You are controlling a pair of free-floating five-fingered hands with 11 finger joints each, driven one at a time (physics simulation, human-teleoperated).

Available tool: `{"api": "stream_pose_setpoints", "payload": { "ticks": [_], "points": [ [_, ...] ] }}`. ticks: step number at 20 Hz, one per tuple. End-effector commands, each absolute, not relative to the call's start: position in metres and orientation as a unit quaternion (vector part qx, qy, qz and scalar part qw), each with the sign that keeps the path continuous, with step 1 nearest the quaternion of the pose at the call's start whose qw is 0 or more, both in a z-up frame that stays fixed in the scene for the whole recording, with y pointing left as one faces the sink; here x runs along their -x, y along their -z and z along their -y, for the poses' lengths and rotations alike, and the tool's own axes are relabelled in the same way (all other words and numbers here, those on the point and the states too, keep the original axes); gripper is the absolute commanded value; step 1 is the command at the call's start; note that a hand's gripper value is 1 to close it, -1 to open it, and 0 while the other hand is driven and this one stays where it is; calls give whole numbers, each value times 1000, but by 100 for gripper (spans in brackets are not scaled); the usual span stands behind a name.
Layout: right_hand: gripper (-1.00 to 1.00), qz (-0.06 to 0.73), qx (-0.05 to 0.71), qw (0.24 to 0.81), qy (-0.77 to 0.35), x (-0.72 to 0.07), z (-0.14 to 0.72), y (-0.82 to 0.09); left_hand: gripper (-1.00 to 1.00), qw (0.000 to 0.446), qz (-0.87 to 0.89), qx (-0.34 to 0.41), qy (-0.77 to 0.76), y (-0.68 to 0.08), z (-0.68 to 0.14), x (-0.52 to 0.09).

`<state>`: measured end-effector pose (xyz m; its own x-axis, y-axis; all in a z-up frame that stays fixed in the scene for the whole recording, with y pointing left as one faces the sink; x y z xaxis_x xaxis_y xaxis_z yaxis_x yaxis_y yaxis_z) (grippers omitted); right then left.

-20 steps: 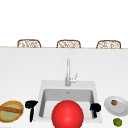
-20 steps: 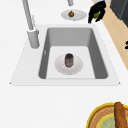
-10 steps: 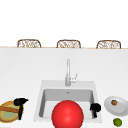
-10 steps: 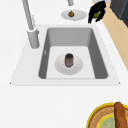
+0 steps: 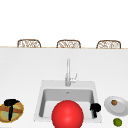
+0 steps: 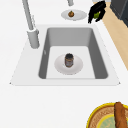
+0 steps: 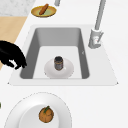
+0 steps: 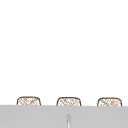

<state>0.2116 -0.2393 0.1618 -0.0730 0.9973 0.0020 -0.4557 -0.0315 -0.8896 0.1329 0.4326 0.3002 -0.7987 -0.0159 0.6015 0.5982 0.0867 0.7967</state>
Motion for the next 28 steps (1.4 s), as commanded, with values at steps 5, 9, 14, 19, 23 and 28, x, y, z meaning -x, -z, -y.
{"api": "stream_pose_setpoints", "payload": {
  "ticks": [5, 9, 14, 19, 23, 28],
  "points": [
    [0, 382, 354, 581, -625, -212, 239, -162, -100, 252, 690, 232, 637, -242, -468, -172],
    [0, 382, 354, 581, -625, -212, 239, -162, -100, 234, 697, 220, 641, -227, -478, -193],
    [0, 382, 354, 581, -625, -212, 239, -162, -100, 230, 698, 225, 640, -206, -490, -218],
    [0, 382, 354, 581, -625, -212, 239, -162, -100, 235, 698, 220, 640, -180, -495, -221],
    [0, 382, 354, 581, -625, -212, 239, -162, -100, 238, 697, 215, 641, -158, -498, -222],
    [0, 382, 354, 581, -625, -212, 239, -162, -100, 249, 694, 222, 638, -147, -504, -252]
  ]
}}
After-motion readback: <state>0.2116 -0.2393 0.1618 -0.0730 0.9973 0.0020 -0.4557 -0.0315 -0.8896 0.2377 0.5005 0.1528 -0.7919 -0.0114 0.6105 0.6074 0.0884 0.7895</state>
